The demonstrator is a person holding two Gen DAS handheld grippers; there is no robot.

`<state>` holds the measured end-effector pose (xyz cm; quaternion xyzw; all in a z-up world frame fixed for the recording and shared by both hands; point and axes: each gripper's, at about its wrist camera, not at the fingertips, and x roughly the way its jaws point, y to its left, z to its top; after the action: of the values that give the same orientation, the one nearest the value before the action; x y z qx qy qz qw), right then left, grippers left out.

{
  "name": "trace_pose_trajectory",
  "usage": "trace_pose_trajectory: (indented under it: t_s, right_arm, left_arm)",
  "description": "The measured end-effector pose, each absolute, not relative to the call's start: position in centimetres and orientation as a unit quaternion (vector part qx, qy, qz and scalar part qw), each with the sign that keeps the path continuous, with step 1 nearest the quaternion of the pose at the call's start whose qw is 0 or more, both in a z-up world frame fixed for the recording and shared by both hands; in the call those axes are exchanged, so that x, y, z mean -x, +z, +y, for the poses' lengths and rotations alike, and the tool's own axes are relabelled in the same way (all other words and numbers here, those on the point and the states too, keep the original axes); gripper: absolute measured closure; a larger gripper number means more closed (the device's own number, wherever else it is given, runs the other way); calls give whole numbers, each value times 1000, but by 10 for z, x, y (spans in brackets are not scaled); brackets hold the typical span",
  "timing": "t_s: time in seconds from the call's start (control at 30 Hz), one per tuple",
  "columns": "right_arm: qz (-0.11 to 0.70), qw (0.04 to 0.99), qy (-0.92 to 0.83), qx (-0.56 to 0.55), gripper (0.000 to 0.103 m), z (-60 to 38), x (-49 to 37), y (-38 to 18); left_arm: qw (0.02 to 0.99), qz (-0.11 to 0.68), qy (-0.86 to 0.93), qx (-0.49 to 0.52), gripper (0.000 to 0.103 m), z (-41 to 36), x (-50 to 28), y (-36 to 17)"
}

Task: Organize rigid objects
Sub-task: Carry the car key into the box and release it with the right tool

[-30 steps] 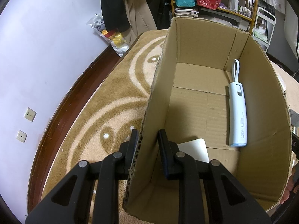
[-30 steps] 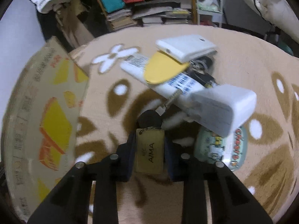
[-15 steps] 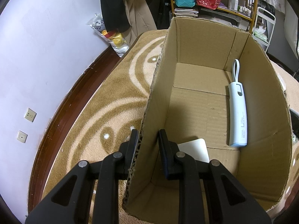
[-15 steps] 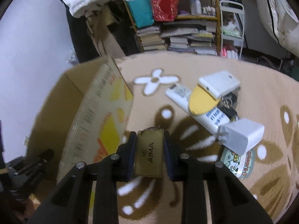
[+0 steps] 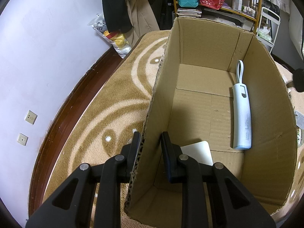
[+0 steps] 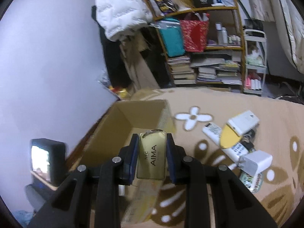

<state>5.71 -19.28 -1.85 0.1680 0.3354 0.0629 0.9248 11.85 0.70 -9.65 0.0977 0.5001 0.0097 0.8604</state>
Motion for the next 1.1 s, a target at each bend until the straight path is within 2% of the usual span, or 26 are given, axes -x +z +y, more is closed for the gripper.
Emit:
trace_pose_trajectory:
  t_s: [0.4, 1.03, 1.1]
  right_arm:
    - [308, 934, 132, -123, 74, -144, -41, 5]
    - [373, 915, 102, -115, 74, -147, -57, -41]
    - [375, 916, 97, -109, 71, -148, -57, -41]
  left_arm:
    - [860, 501, 9, -96, 81, 9, -119, -96]
    - [861, 500, 8, -95, 81, 10, -120, -95]
    - [861, 500, 7, -94, 81, 10, -120, -95]
